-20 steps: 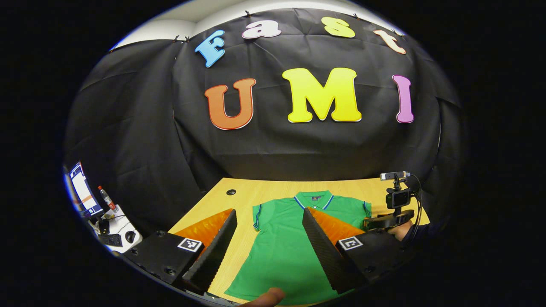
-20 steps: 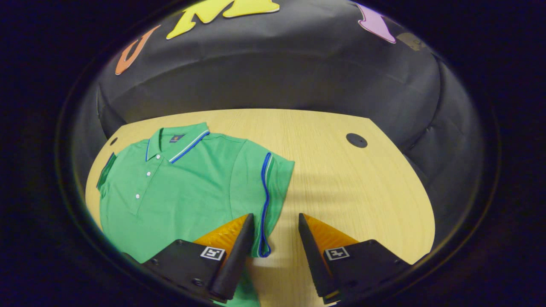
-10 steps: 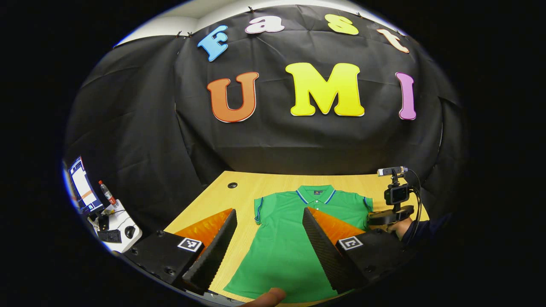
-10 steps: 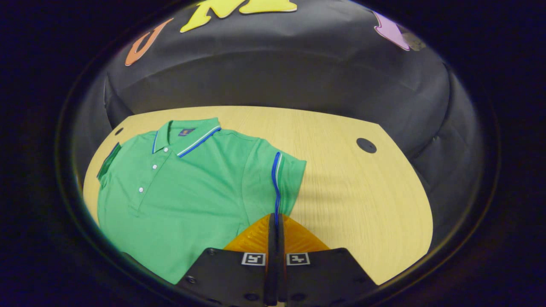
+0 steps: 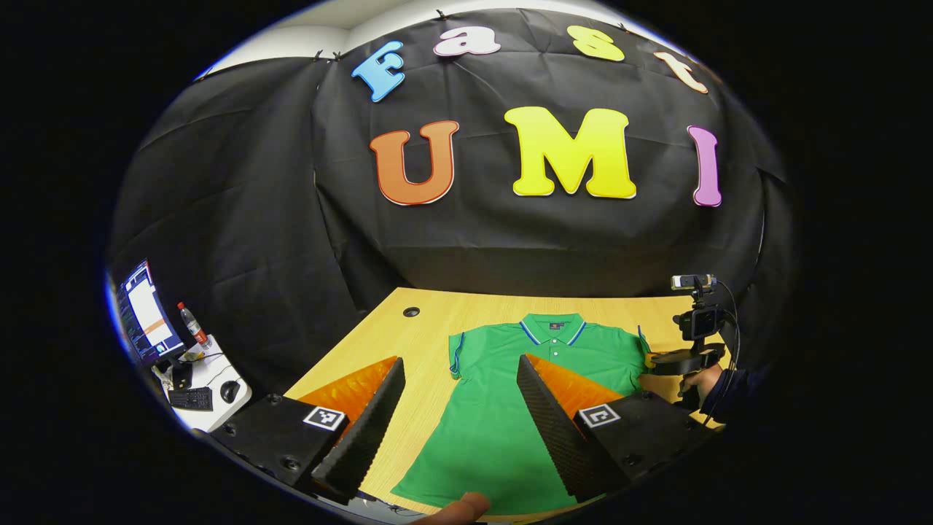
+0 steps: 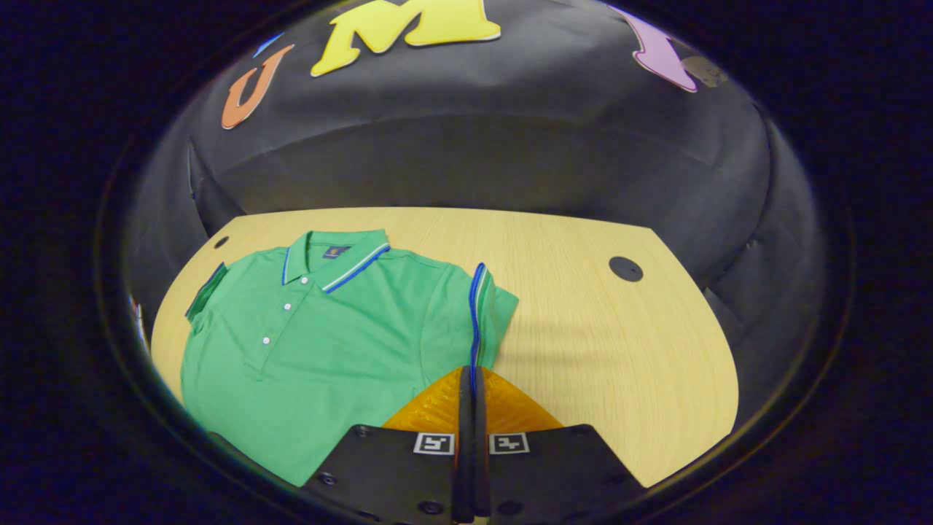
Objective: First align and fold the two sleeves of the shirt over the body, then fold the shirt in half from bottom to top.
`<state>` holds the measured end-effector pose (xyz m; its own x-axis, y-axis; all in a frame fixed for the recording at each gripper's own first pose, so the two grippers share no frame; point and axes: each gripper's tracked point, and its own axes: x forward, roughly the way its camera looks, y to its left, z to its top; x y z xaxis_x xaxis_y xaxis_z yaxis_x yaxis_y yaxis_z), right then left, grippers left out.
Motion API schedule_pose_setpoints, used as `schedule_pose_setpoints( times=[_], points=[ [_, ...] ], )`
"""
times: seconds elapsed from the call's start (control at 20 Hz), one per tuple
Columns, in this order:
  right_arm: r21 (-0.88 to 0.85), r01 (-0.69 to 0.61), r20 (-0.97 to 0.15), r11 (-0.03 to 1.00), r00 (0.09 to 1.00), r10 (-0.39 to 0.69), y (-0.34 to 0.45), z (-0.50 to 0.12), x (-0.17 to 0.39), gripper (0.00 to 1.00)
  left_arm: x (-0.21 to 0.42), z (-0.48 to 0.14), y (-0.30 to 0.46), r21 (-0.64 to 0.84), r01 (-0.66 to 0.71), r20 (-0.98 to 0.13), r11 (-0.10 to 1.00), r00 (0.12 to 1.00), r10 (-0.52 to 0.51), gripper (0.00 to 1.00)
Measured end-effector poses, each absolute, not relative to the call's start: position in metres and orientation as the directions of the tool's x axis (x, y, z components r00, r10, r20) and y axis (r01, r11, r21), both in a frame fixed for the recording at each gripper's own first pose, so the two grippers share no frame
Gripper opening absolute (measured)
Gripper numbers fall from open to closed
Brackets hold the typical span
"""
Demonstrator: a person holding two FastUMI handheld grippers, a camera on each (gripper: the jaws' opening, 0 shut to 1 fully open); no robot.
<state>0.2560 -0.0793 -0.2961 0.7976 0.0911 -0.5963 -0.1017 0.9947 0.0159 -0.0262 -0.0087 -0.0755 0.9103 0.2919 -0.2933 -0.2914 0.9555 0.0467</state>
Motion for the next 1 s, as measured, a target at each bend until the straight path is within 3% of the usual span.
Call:
schedule_pose_setpoints(
  times=[0.45, 0.95, 1.0],
  points=[
    [-0.035, -0.256, -0.553, 0.966, 0.81, 0.195, -0.023, -0.276, 0.239, 0.03, -0.035, -0.071, -0.005, 0.05, -0.298, -0.277, 0.953, 0.913, 0.3, 1.0],
    [-0.049, -0.288, -0.603, 0.956, 0.772, 0.201, 0.017, -0.31, 0.212, 0.0, -0.059, -0.074, 0.02, 0.019, -0.339, -0.288, 0.941, 0.899, 0.329, 1.0],
    [-0.047, -0.282, -0.605, 0.958, 0.771, 0.197, 0.019, -0.309, 0.212, 0.12, -0.062, -0.074, 0.023, 0.024, -0.339, -0.288, 0.941, 0.899, 0.331, 1.0]
  ],
)
